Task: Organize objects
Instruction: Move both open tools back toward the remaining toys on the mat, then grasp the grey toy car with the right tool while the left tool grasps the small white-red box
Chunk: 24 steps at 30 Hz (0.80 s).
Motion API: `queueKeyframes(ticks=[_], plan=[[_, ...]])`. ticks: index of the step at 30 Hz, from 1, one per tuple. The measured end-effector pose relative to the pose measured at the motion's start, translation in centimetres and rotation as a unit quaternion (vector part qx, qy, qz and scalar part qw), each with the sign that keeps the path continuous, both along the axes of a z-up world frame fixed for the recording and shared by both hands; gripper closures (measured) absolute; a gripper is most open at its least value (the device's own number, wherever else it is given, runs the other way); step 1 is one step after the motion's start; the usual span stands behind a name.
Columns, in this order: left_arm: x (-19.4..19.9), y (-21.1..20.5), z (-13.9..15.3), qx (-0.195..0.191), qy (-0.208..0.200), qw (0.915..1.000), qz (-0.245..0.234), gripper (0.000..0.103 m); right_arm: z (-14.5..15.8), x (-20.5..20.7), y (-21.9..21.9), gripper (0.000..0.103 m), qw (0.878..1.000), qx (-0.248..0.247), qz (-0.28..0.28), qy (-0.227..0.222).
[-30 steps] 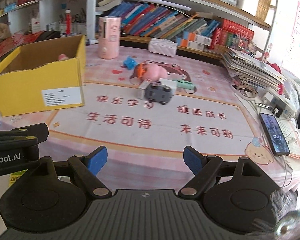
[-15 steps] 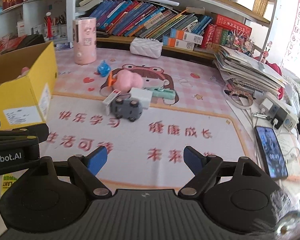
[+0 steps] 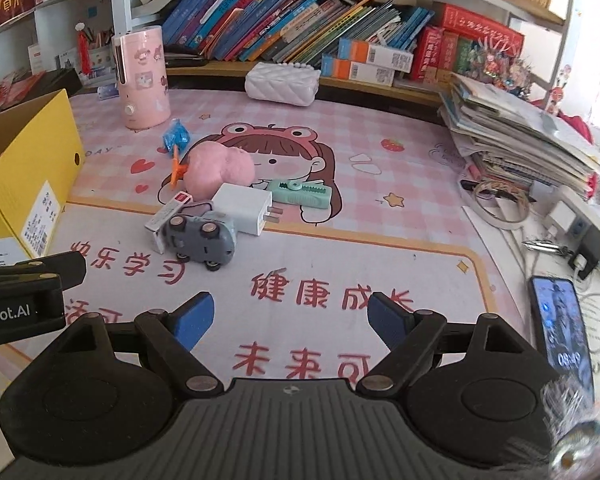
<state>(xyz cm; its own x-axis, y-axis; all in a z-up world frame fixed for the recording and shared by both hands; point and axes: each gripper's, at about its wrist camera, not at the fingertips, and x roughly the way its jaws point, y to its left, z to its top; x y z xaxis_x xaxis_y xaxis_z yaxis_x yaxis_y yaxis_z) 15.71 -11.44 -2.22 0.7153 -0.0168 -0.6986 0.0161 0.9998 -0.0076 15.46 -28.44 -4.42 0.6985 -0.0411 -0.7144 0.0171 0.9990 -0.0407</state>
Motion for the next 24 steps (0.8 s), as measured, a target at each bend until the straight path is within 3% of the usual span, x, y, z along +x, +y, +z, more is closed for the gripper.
queueKeyframes(ticks=[10,15,24], plan=[[1.3,-0.4,1.0,0.035,-0.019,0.9985,0.039,0.01,-0.8,3.9,-0.8,0.025,0.997,0.047,0.057,0.01],[1.3,0.7,1.7,0.047,-0.025,0.9967,0.062,0.01,-1.5,6.1,0.9,0.036,0.991,0.074,0.11,0.026],[0.6,1.4,2.1,0.06,-0.03,0.9961,0.058,0.01,-3.5,8.9,4.2,0.036,0.986,0.03,0.164,0.019]])
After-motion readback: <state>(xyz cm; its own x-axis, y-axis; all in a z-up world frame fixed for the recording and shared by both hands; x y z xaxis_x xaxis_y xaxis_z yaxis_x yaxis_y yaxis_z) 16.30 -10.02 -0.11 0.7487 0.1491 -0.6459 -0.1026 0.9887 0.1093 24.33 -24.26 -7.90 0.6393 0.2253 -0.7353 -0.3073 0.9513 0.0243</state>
